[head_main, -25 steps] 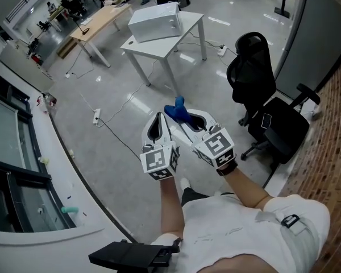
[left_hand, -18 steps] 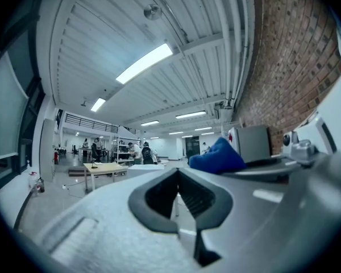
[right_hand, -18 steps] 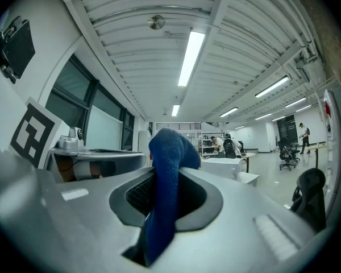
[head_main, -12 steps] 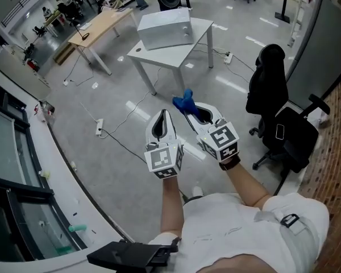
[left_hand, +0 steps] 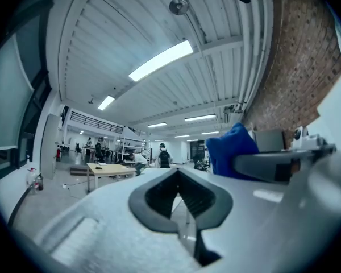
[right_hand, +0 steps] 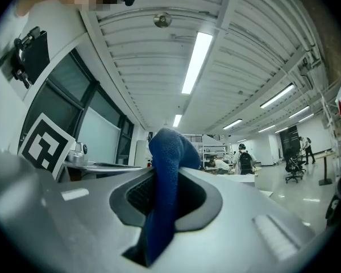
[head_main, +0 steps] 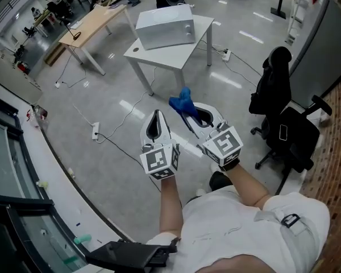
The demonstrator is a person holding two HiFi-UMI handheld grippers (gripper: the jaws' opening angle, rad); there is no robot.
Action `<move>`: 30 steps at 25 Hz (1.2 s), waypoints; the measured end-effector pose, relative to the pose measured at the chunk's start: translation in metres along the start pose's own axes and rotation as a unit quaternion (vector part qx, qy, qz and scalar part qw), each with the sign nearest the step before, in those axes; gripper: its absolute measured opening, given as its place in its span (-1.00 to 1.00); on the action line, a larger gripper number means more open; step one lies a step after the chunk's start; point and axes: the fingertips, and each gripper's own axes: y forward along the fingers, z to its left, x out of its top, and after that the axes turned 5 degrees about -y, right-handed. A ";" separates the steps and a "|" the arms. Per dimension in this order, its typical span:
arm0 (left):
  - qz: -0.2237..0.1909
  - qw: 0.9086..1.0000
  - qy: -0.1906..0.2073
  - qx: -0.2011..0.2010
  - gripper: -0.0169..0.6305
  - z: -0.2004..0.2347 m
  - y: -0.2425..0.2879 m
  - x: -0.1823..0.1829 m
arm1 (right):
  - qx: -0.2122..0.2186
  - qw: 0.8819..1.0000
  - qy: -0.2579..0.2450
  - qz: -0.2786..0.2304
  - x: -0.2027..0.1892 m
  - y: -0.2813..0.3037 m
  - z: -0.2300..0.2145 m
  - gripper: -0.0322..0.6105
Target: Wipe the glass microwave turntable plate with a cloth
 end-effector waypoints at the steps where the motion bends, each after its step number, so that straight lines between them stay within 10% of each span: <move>1: -0.002 1.000 0.005 -0.006 -0.94 -0.001 0.008 -0.001 | -0.005 1.000 -0.003 0.002 -0.003 0.005 -0.007 -0.72; 30: -0.007 0.998 0.062 -0.006 -0.94 -0.016 0.306 -0.013 | 0.061 0.998 0.003 0.025 -0.068 0.179 -0.248 -0.72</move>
